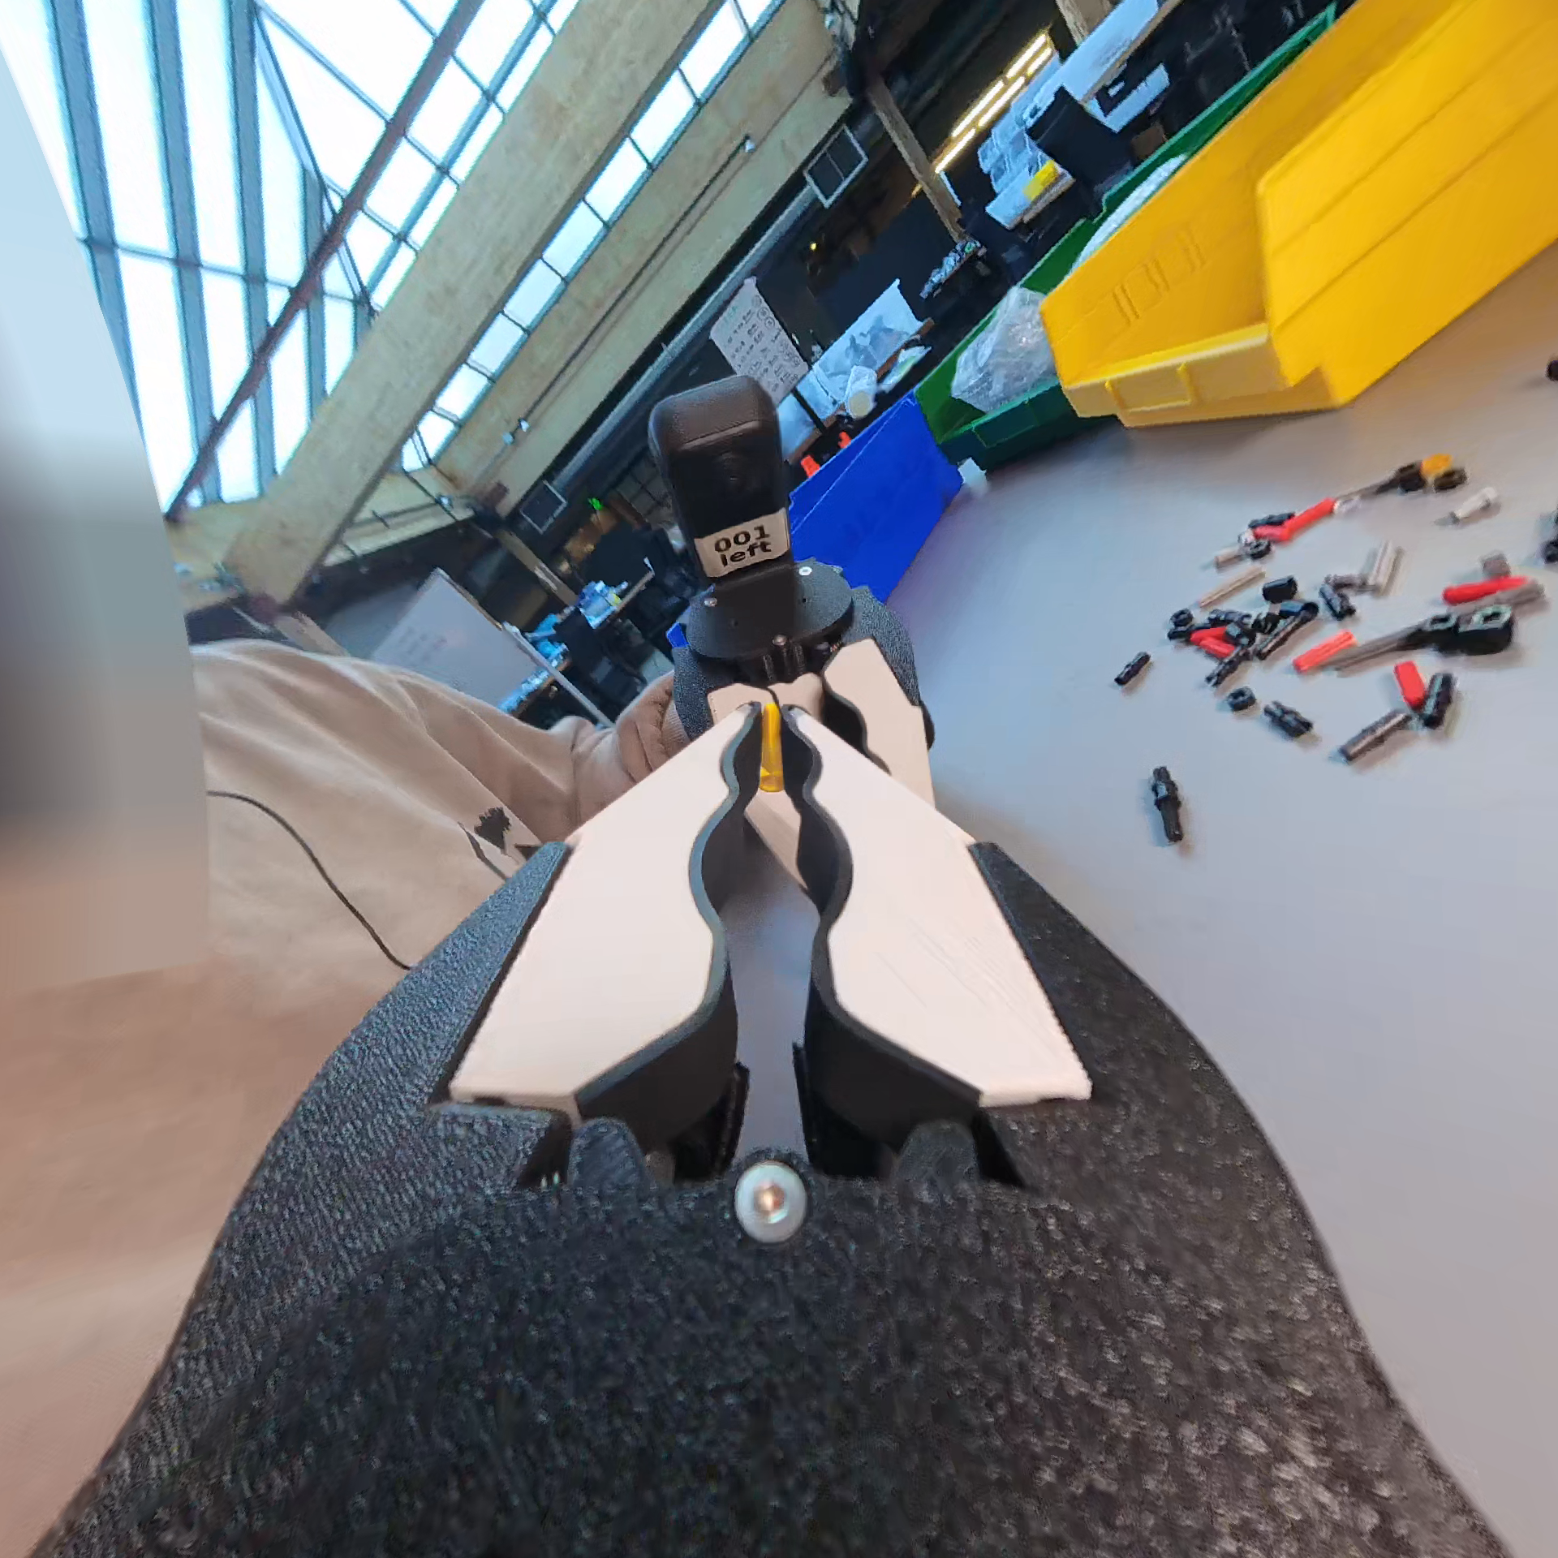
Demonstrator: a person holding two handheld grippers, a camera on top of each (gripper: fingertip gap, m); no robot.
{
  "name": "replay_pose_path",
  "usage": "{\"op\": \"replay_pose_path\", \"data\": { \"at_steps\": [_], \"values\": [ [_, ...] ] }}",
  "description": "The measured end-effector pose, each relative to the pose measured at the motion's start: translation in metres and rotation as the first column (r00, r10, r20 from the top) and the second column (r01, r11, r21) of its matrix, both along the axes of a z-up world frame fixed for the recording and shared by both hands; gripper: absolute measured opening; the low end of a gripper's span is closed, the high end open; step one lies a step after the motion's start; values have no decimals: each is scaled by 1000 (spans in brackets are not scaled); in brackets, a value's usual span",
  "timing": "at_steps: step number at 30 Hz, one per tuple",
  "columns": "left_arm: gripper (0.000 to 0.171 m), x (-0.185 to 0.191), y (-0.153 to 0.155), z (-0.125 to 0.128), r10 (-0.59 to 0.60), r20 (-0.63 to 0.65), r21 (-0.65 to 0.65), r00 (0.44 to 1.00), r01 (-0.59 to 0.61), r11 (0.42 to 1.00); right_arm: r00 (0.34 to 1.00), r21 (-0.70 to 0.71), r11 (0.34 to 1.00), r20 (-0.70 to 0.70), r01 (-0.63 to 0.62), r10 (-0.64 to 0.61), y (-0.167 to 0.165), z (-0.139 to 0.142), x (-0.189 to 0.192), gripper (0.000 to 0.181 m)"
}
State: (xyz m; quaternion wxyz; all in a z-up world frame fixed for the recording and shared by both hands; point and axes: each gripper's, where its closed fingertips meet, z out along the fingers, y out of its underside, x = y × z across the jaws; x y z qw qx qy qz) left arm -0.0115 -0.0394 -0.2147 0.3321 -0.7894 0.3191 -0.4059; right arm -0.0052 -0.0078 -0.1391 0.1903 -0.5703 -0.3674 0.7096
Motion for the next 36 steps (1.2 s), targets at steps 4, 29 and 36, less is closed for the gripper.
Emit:
{"op": "replay_pose_path", "data": {
  "at_steps": [4, 29, 36],
  "values": [
    [31, 2, 6, 31, 23, 173, 40, 985, -30, 999, 999, -163, 987, 44, 7, 0, 1, -12, -9, 2],
    [7, -4, 1, 104, 72, 831, -257, 552, 265, 929, 943, 817, 493, -175, 299, -282, -18, 23, -25, 42],
    [7, 5, -4, 97, 72, 806, -286, 587, 279, 917, 956, 888, 392, -144, 239, -257, -27, 15, -23, 22]
  ]
}}
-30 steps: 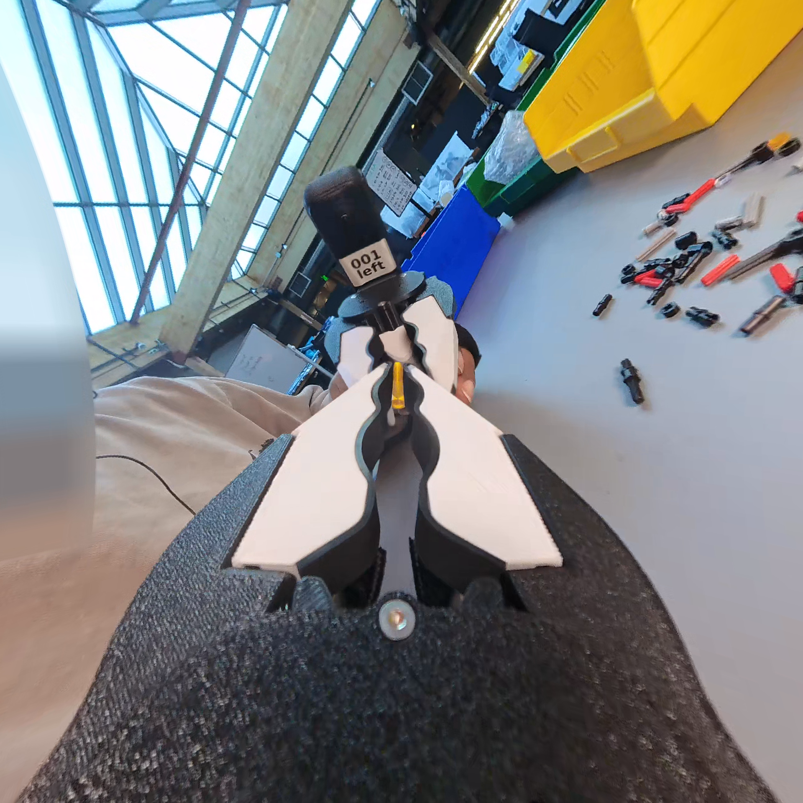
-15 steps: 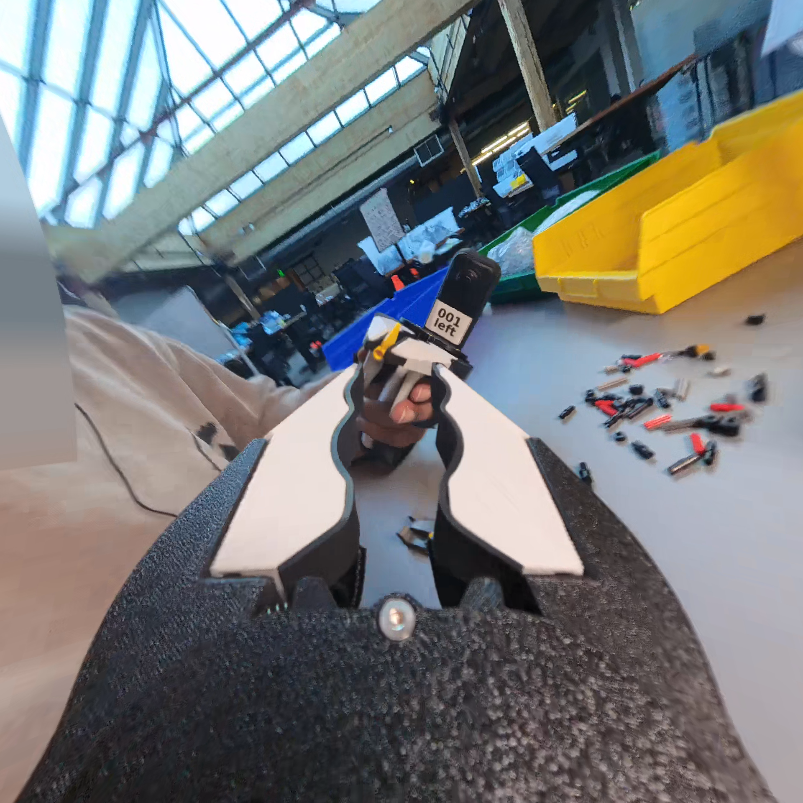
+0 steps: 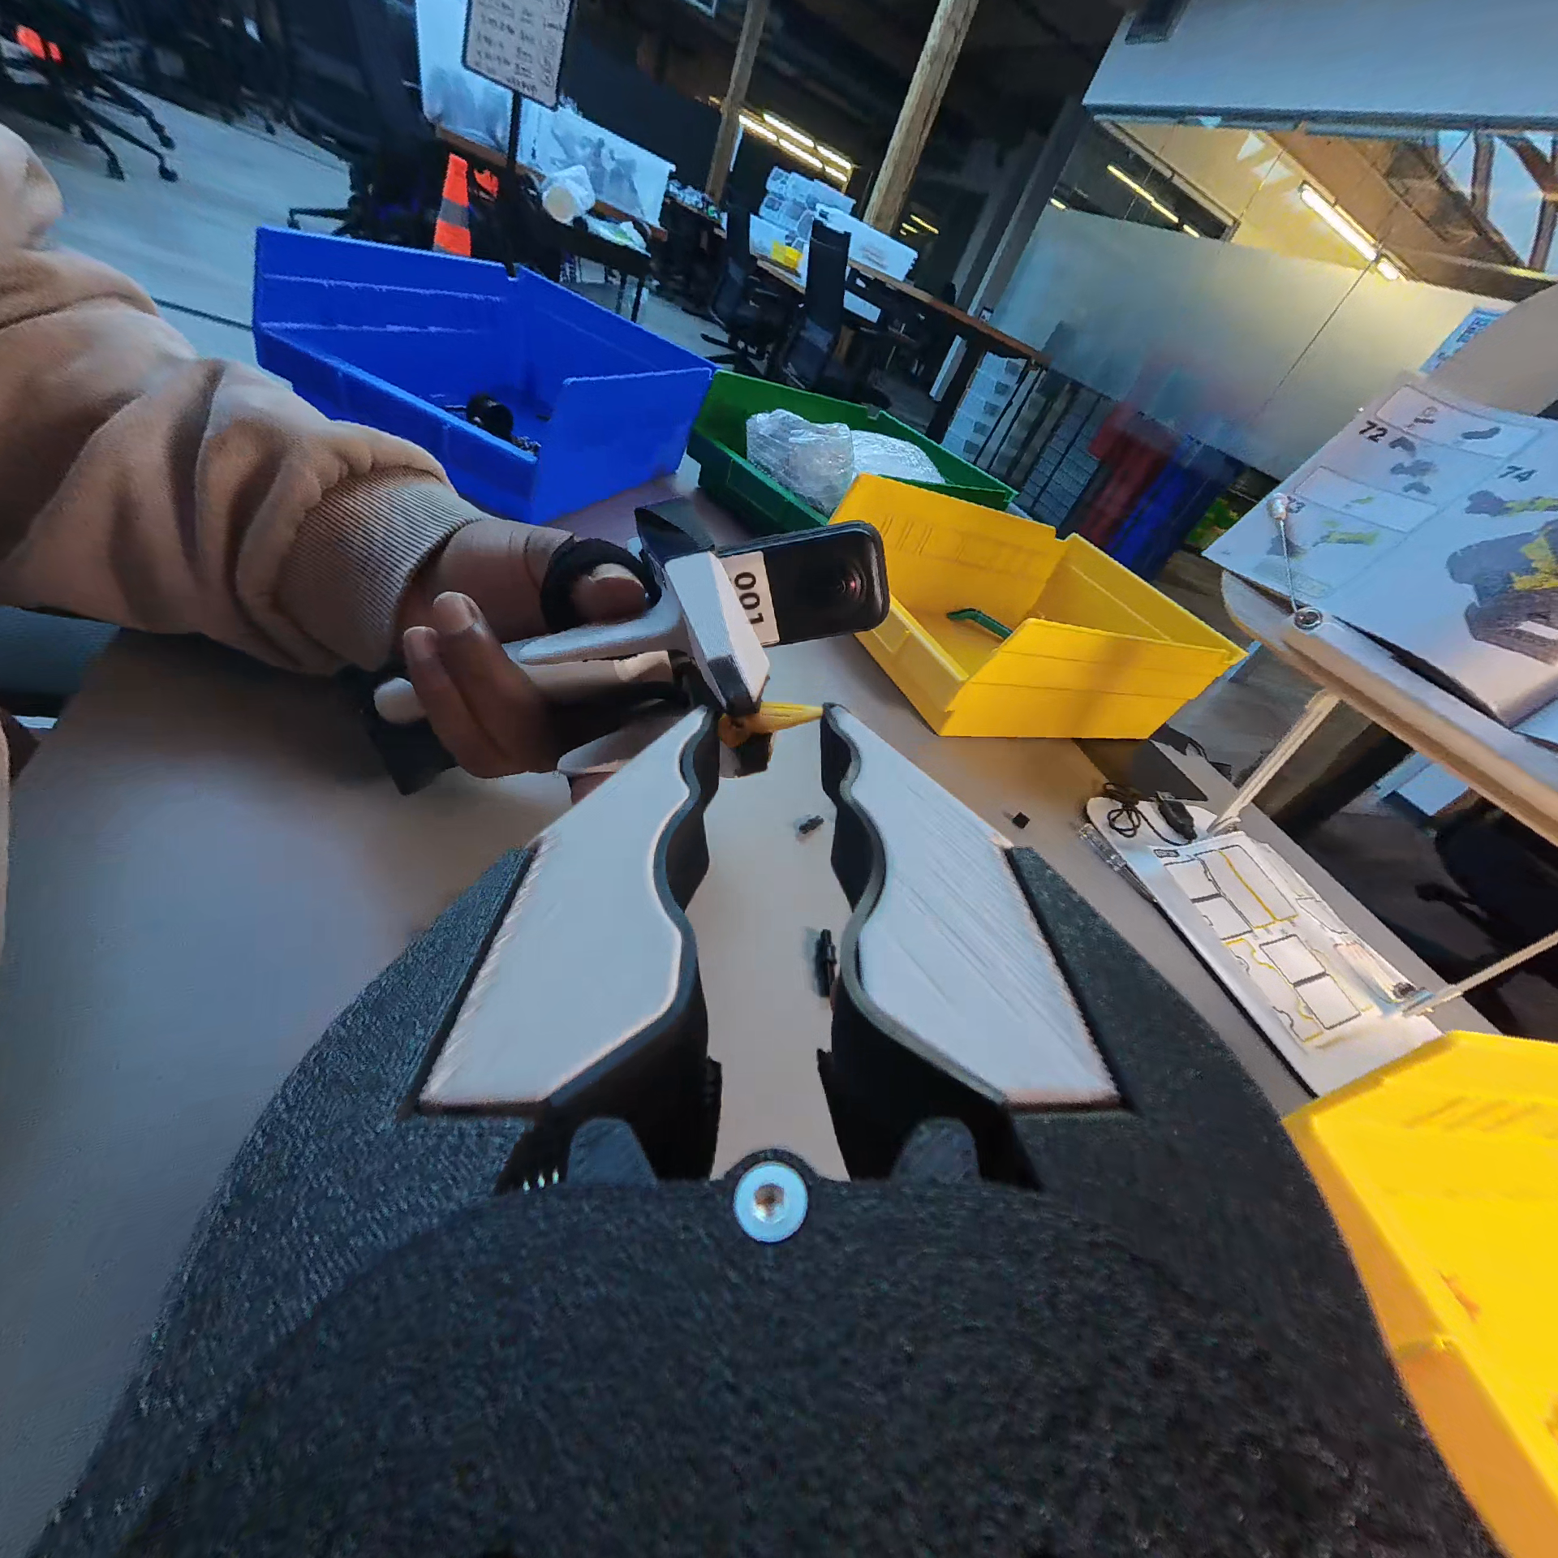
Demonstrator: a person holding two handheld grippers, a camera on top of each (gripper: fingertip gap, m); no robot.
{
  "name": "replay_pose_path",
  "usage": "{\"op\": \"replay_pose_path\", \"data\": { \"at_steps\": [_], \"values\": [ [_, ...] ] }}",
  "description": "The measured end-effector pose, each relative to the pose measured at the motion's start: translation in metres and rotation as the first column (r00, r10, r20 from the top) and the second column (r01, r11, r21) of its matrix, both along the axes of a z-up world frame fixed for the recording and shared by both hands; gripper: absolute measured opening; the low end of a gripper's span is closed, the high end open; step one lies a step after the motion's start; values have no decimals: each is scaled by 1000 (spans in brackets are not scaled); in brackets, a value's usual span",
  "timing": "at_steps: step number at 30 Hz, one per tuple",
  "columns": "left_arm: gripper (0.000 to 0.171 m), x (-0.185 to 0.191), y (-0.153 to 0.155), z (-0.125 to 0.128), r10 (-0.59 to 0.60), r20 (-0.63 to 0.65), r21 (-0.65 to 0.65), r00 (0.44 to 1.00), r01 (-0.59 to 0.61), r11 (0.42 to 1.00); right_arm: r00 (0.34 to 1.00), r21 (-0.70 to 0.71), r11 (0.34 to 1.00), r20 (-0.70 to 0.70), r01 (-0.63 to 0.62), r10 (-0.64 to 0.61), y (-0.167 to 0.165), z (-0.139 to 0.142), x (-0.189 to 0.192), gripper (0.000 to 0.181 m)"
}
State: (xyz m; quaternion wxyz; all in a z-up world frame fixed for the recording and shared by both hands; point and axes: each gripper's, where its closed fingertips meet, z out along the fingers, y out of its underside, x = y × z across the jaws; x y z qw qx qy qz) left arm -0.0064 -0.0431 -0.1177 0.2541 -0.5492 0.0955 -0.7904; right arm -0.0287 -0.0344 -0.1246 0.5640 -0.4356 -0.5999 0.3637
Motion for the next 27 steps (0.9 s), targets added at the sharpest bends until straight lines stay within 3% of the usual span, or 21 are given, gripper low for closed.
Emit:
{"op": "replay_pose_path", "data": {
  "at_steps": [4, 7, 9, 11, 13, 15, 20, 27],
  "values": [
    [14, -5, 9, -6, 70, -88, 14, 994, -69, 998, 1000, -31, 999, 15, 5, -4, 7, -1, 1, 22],
    [28, -33, 33, -13, 283, -263, 133, 922, -256, 958, 989, -103, 992, 136, 71, -57, 42, -14, -3, 21],
    [31, -61, 50, -22, 455, -416, 276, 787, -368, 888, 936, -87, 986, 334, 144, -107, 77, -46, -9, 22],
    [32, -92, 64, -32, 599, -522, 411, 607, -436, 800, 862, -54, 981, 488, 187, -138, 107, -77, -18, 22],
    [32, -121, 72, -41, 682, -581, 500, 444, -467, 729, 806, -64, 979, 580, 194, -122, 128, -97, -35, 22],
    [32, -145, 77, -50, 709, -617, 523, 342, -495, 694, 786, -111, 980, 615, 166, -64, 138, -104, -59, 22],
    [32, -187, 89, -58, 716, -645, 477, 267, -590, 651, 731, -209, 976, 676, 65, 96, 128, -101, -127, 22],
    [32, -202, 94, -75, 689, -683, 447, 240, -609, 655, 571, -176, 980, 816, 92, 92, 124, -130, -184, 22]
  ]
}}
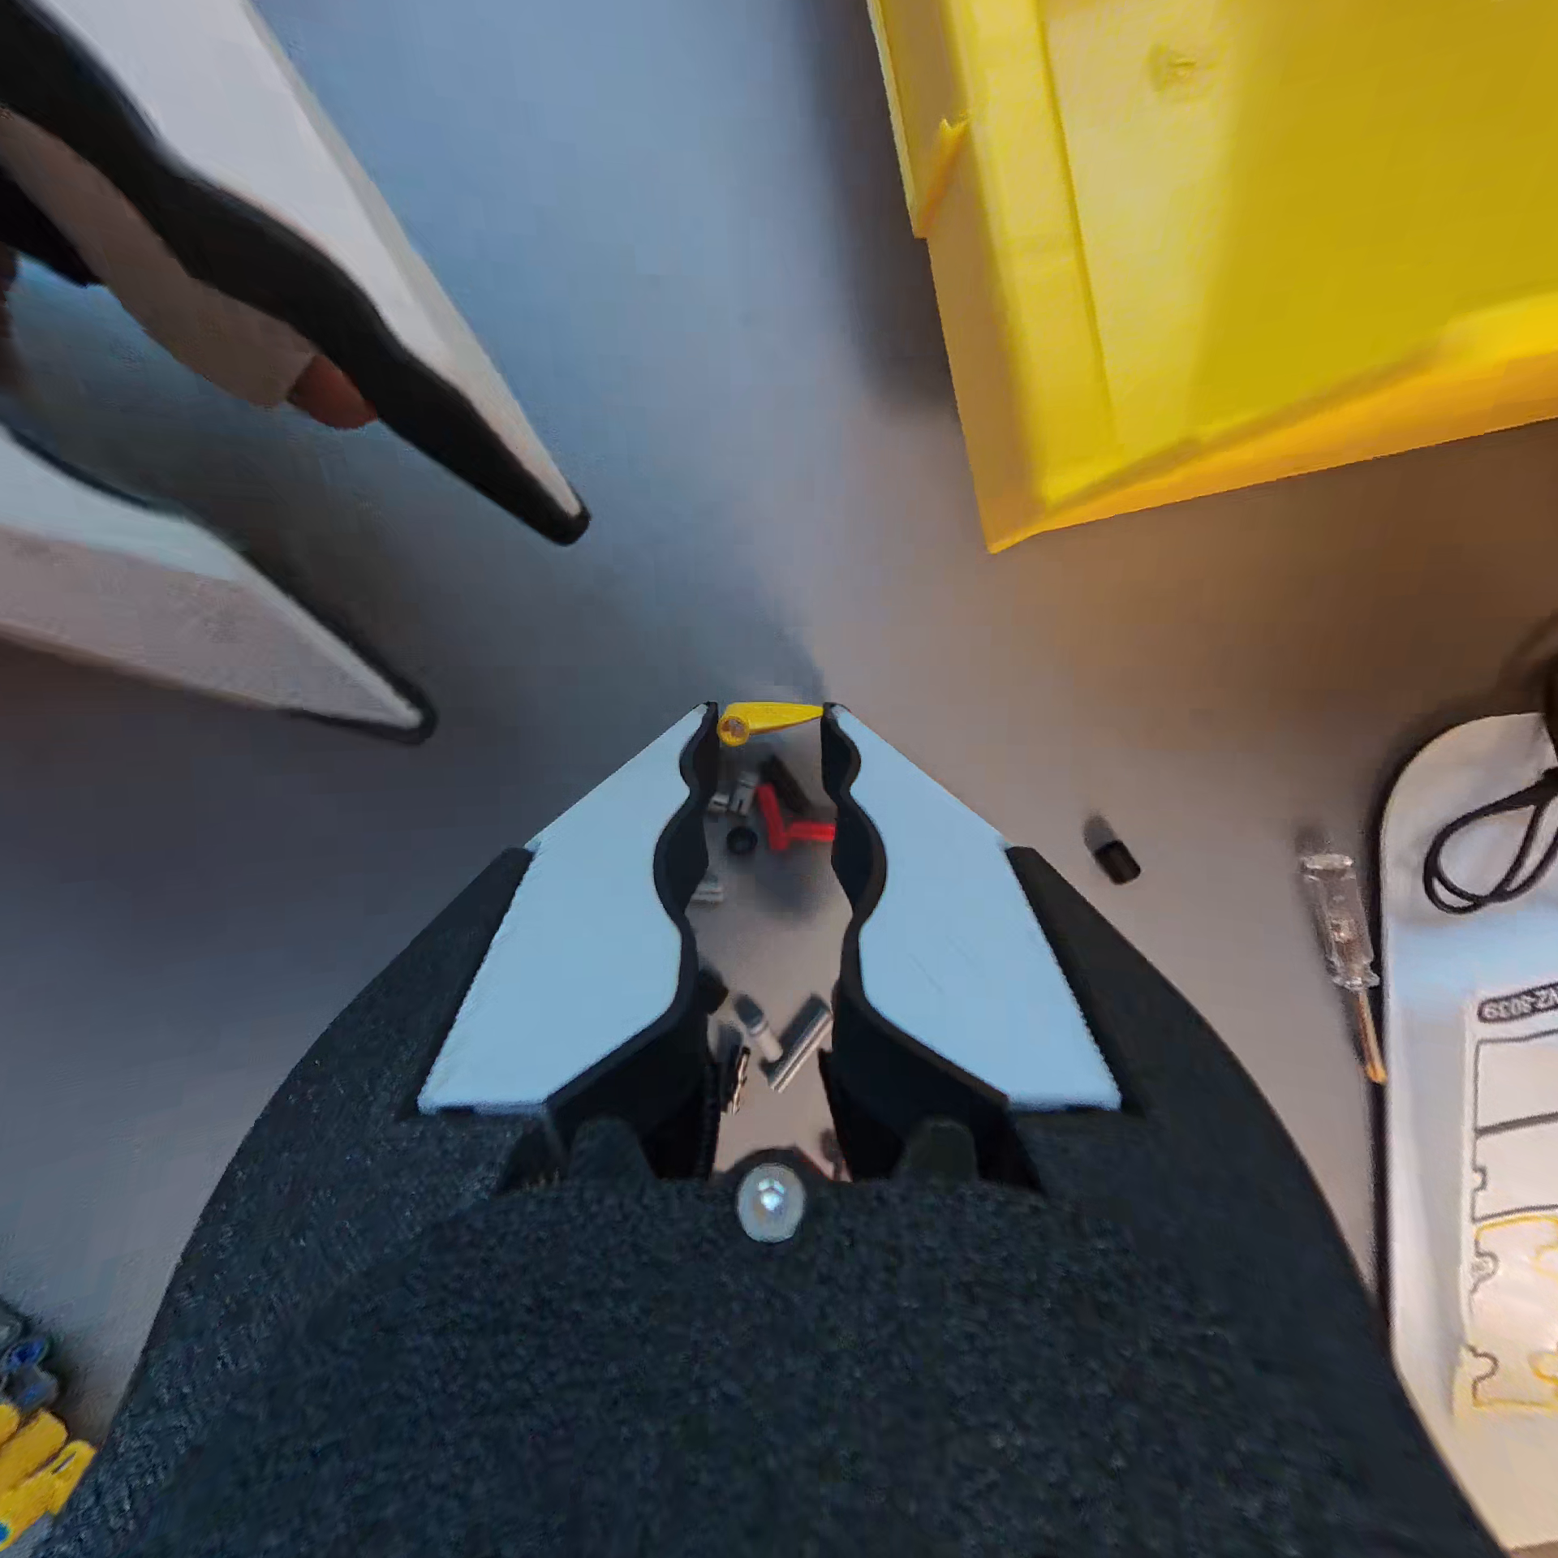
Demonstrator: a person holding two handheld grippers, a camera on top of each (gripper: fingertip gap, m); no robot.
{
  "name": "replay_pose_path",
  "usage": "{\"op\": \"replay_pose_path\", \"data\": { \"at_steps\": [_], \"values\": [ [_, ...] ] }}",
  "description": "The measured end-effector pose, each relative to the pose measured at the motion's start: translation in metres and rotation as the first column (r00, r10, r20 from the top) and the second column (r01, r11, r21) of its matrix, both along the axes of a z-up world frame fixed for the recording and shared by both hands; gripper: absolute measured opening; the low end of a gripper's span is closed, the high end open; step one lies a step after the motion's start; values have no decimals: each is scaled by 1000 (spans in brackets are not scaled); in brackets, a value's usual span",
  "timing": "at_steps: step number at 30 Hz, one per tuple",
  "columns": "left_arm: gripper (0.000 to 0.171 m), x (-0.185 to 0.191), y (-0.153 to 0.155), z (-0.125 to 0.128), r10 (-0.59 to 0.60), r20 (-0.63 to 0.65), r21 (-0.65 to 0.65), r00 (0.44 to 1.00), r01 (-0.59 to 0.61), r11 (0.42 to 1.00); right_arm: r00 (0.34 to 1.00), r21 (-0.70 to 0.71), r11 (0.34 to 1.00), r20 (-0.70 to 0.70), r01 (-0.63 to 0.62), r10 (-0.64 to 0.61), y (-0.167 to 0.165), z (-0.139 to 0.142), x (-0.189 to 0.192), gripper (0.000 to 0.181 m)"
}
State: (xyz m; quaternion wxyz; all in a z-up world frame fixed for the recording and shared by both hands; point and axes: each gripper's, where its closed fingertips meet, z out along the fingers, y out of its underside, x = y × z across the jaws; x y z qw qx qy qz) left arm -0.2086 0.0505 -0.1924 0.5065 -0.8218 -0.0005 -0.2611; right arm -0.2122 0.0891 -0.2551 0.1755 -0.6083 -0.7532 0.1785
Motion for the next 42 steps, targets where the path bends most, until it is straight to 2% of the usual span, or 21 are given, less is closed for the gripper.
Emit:
{"op": "replay_pose_path", "data": {
  "at_steps": [9, 12, 15, 19, 22, 25, 29, 32, 34, 37, 40, 42],
  "values": [
    [32, 8, 1, 0, -39, -4, -5, 999, 39, 999, 987, -40, 991, 107, 126, -122, 11, -2, 7, 24],
    [32, 8, 0, -1, -41, 5, -11, 999, 41, 999, 984, -51, 986, 91, 156, -151, 15, 3, 8, 36],
    [32, 6, -2, 0, -36, 13, -9, 999, 36, 999, 981, -117, 975, -9, 190, -192, 19, 25, 7, 41],
    [32, 8, -3, -1, -41, 18, -15, 999, 41, 999, 944, -161, 968, -239, 192, -227, 23, 73, 22, 42],
    [32, 18, -5, -3, -80, 16, -24, 997, 81, 996, 902, -206, 969, -379, 137, -208, 6, 103, 55, 41],
    [34, 43, -13, 0, -197, 0, -5, 980, 197, 980, 889, -233, 971, -429, 63, -161, -23, 107, 101, 38],
    [34, 96, -36, 8, -425, -55, 44, 904, 427, 903, 891, -284, 959, -429, 23, -148, -62, 85, 158, 36],
    [35, 140, -62, 3, -594, -66, 28, 802, 596, 802, 890, -324, 946, -427, 16, -161, -86, 66, 184, 35],
    [37, 163, -77, -7, -675, -46, -15, 737, 675, 738, 885, -282, 959, -443, 15, -144, -93, 55, 193, 35],
    [46, 184, -96, -25, -740, -121, -101, 662, 733, 672, 850, -218, 976, -512, 12, -125, -93, 47, 197, 30],
    [53, 196, -105, -40, -761, -222, -165, 610, 746, 646, 861, -186, 982, -504, -26, -73, -95, 42, 201, 29],
    [51, 196, -106, -55, -760, -301, -226, 576, 732, 643, 864, -190, 981, -499, -38, -63, -94, 40, 202, 29]
  ]
}}
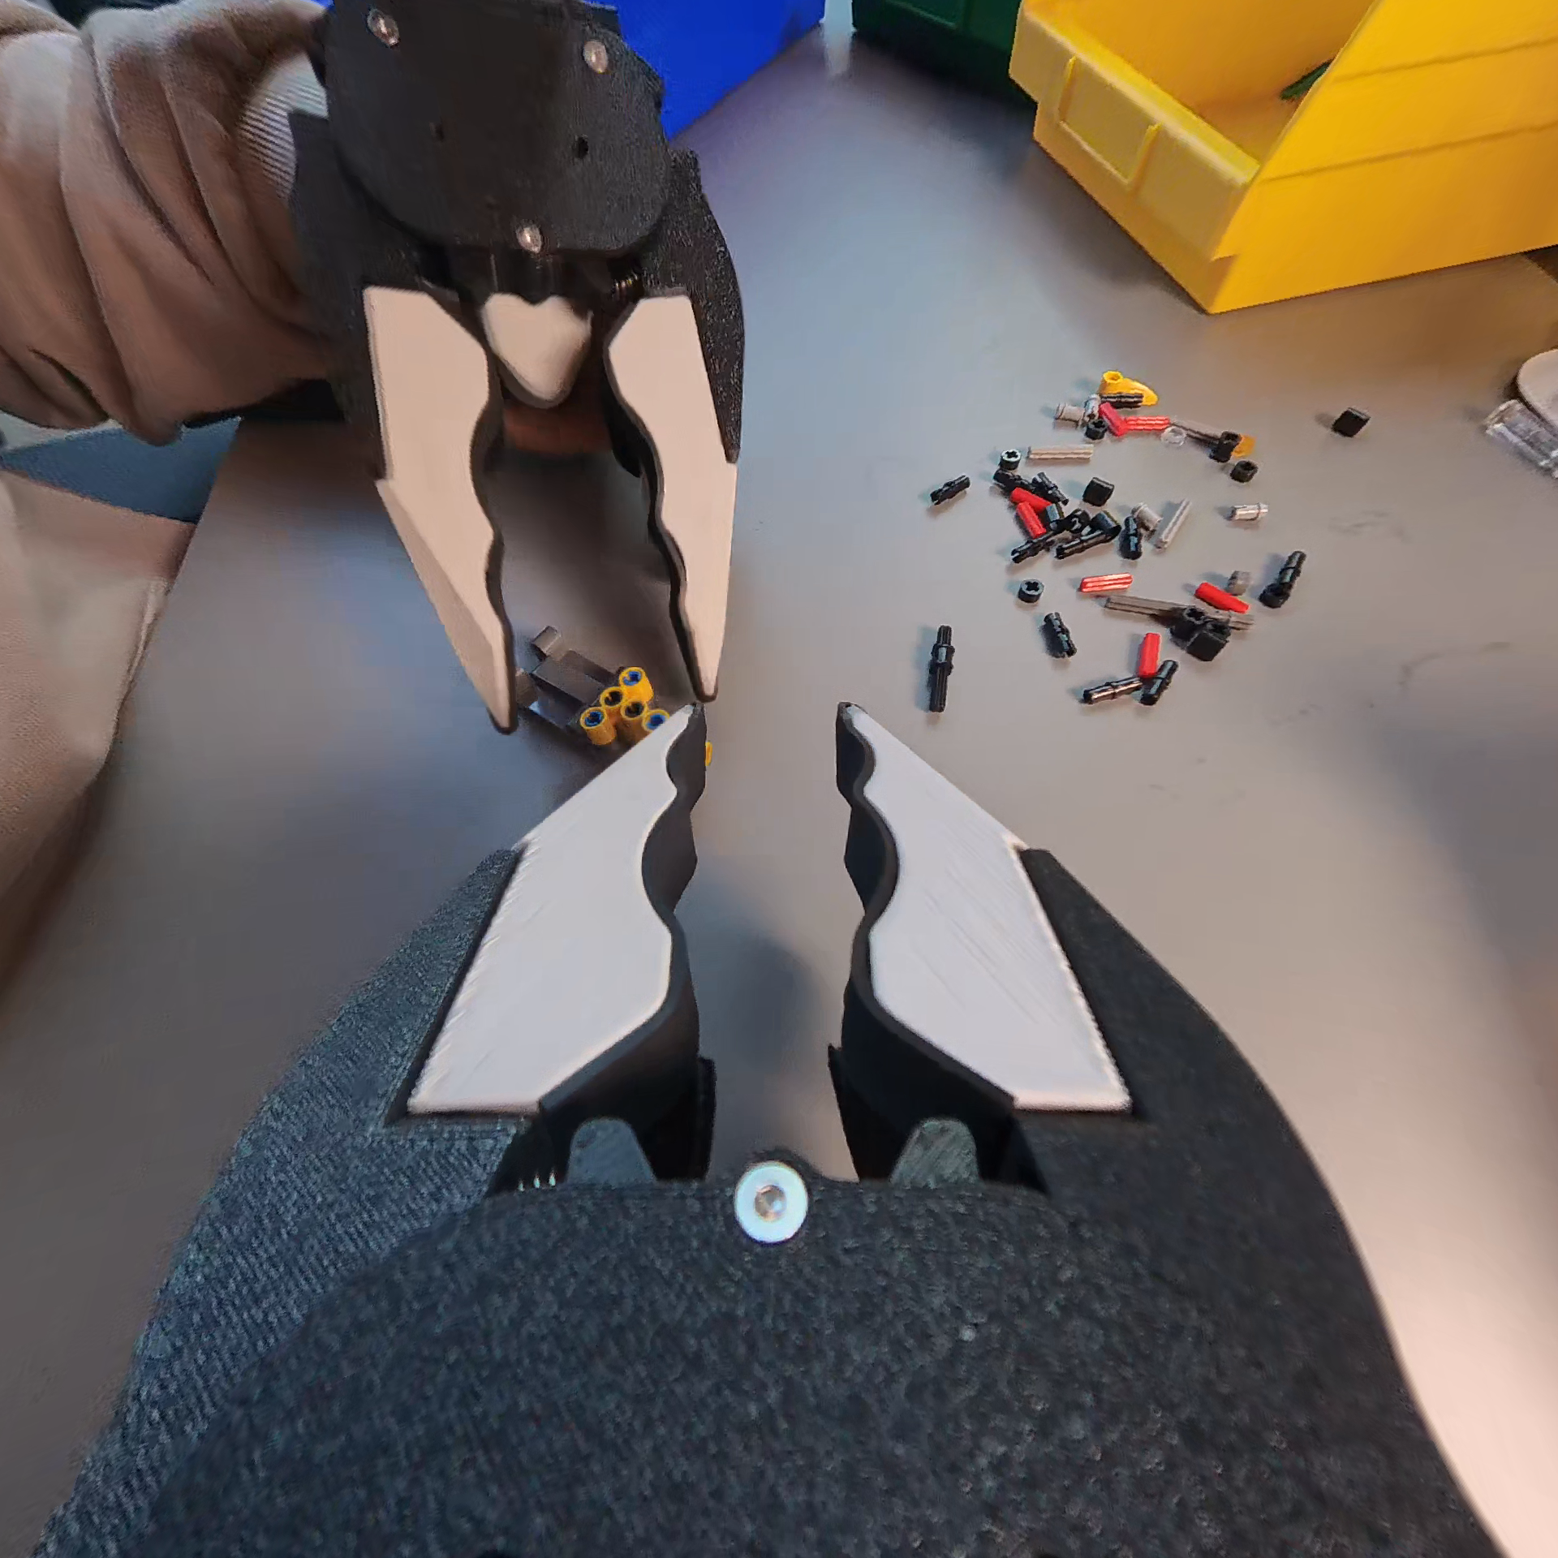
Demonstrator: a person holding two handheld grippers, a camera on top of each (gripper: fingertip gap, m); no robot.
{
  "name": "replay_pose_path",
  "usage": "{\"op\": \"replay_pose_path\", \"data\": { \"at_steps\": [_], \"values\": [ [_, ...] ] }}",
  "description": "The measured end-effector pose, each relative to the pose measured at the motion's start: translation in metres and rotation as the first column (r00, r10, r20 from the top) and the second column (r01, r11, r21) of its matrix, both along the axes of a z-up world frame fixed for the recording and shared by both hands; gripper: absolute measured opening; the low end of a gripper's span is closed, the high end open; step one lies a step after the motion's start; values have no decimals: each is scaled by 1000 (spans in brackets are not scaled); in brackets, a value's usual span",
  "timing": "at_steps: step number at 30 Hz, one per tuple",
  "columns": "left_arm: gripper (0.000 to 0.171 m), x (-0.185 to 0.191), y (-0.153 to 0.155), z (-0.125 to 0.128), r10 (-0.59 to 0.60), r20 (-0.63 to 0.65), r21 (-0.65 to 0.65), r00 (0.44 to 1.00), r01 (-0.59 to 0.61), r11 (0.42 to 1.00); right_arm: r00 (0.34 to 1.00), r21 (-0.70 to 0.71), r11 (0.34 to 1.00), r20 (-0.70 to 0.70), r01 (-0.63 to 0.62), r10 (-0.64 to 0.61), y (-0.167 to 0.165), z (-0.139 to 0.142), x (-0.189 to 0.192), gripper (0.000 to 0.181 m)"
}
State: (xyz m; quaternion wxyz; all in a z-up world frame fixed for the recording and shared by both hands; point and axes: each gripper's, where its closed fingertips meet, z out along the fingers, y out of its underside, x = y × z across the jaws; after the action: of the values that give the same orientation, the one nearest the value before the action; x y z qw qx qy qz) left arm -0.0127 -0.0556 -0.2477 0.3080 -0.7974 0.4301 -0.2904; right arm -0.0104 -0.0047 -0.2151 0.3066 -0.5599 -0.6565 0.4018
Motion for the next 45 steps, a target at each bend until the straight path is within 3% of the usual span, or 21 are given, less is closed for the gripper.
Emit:
{"op": "replay_pose_path", "data": {
  "at_steps": [2, 7, 13, 16, 24, 29, 35, 42, 45],
  "values": [
    [32, -2, 2, -6, -2, -68, 59, 998, 6, 998, 1000, -25, 999, 0, -27, 27, -6, 0, 2, 29],
    [28, -2, 2, 0, -14, -31, 60, 999, 16, 998, 996, 26, 995, 15, -92, 92, -20, -4, 8, 29],
    [28, 11, -6, 40, -54, 256, 10, 965, 54, 999, 989, 17, 989, -28, -145, 146, -33, 3, 7, 29],
    [28, 13, -10, 55, -67, 360, -25, 931, 81, 996, 980, -34, 986, -121, -160, 155, -40, 20, 3, 13],
    [28, 9, -7, 87, -1, 578, -129, 816, 92, 987, 949, -182, 966, -290, -185, 127, -38, 57, 7, 0],
    [28, 8, -12, 102, -32, 645, -101, 764, 127, 987, 943, -234, 950, -308, -205, 128, -48, 64, 3, 19],
    [28, 8, -14, 108, -48, 671, -84, 740, 140, 987, 917, -363, 896, -384, -256, 106, -54, 79, 0, 18],
    [28, 10, -17, 108, -80, 661, -48, 746, 149, 988, 914, -438, 864, -401, -249, 60, -47, 84, 0, 14],
    [28, 11, -17, 107, -77, 665, -55, 743, 151, 987, 909, -410, 879, -413, -243, 59, -47, 85, -1, 8]
  ]
}}
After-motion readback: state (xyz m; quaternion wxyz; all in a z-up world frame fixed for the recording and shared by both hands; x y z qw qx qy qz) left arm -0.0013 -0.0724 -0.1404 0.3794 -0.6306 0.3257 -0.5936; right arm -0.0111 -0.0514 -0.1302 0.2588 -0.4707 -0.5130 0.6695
